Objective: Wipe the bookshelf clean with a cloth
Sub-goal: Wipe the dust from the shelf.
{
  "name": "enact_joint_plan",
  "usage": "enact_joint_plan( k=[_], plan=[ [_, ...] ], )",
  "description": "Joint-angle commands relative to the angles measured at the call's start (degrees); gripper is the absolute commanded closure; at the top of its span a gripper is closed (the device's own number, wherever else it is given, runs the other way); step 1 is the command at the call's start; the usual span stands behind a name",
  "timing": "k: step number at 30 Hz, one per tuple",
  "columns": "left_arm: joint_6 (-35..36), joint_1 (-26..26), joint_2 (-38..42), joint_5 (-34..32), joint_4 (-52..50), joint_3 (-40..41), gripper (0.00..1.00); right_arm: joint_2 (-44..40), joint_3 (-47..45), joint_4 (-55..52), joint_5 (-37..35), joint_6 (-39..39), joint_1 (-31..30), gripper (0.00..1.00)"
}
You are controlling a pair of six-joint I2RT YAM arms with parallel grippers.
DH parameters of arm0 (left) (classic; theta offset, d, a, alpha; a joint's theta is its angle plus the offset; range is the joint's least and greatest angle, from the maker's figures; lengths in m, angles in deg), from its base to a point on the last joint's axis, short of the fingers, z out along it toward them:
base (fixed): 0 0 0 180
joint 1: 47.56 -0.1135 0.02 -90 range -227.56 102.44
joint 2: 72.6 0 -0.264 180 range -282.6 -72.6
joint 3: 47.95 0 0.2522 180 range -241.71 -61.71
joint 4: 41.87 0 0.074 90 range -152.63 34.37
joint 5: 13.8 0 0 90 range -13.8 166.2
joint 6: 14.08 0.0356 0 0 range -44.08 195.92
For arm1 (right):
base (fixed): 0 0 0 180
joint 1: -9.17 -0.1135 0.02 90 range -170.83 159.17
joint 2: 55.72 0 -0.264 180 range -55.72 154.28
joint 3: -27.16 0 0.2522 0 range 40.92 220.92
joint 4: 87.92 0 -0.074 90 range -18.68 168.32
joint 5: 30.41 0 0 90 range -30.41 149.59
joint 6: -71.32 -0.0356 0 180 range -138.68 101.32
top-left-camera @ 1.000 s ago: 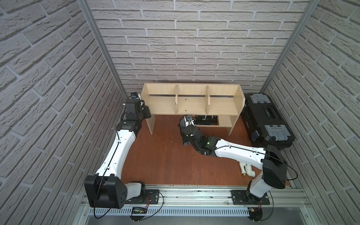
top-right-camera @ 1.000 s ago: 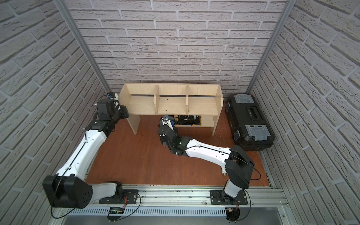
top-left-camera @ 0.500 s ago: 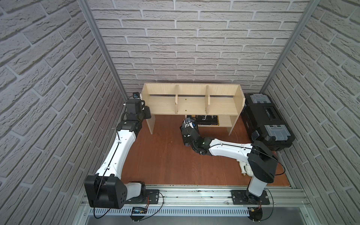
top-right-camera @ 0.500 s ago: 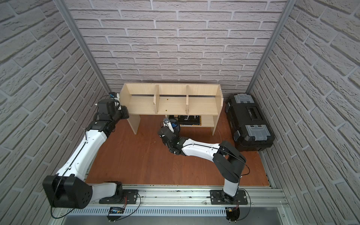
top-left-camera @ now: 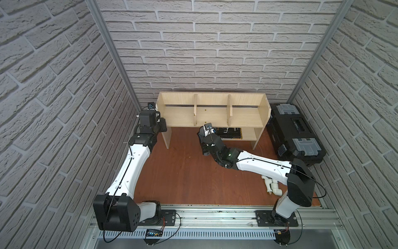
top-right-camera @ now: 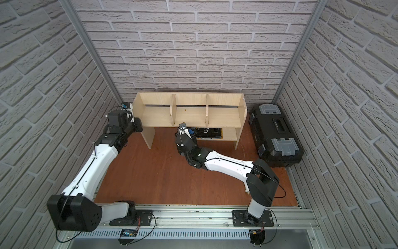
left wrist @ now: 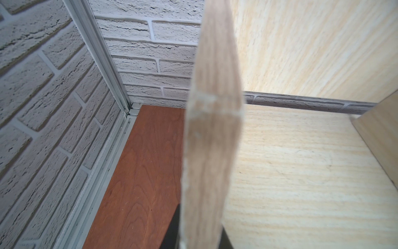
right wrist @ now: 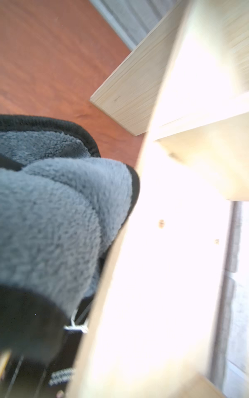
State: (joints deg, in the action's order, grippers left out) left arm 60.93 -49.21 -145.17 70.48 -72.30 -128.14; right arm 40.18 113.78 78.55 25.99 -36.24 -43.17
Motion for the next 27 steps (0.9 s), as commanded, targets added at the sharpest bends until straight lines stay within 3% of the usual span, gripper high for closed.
enact_joint_plan(
  k=[1,5,10,15,21,27],
  plan=[
    [-1.96,0.05,1.37,-1.55,2.32,1.0,0.88,-0.84,-0.92,3.51,-1.16,1.3,-0.18,0.97],
    [-1.96,0.13,1.42,-1.53,2.58,1.22,0.89,3.06,-1.95,3.37,-0.35,-2.26,-0.17,0.97],
    [-1.94,0.14,1.47,-1.49,2.6,1.35,0.9,8.71,-4.0,3.3,6.3,-7.63,-0.8,0.97],
    [-1.79,0.17,1.6,-1.66,2.82,1.57,0.92,10.68,-7.85,8.34,2.78,-9.23,-2.72,0.97],
    [-1.31,0.18,1.54,-2.14,3.0,1.83,0.94,6.67,-13.41,11.6,-6.1,-7.06,-1.59,0.97],
    [-1.43,0.21,1.17,-1.51,2.96,1.57,0.95,-4.17,-22.98,10.18,-0.09,-8.54,6.81,0.97]
  ],
)
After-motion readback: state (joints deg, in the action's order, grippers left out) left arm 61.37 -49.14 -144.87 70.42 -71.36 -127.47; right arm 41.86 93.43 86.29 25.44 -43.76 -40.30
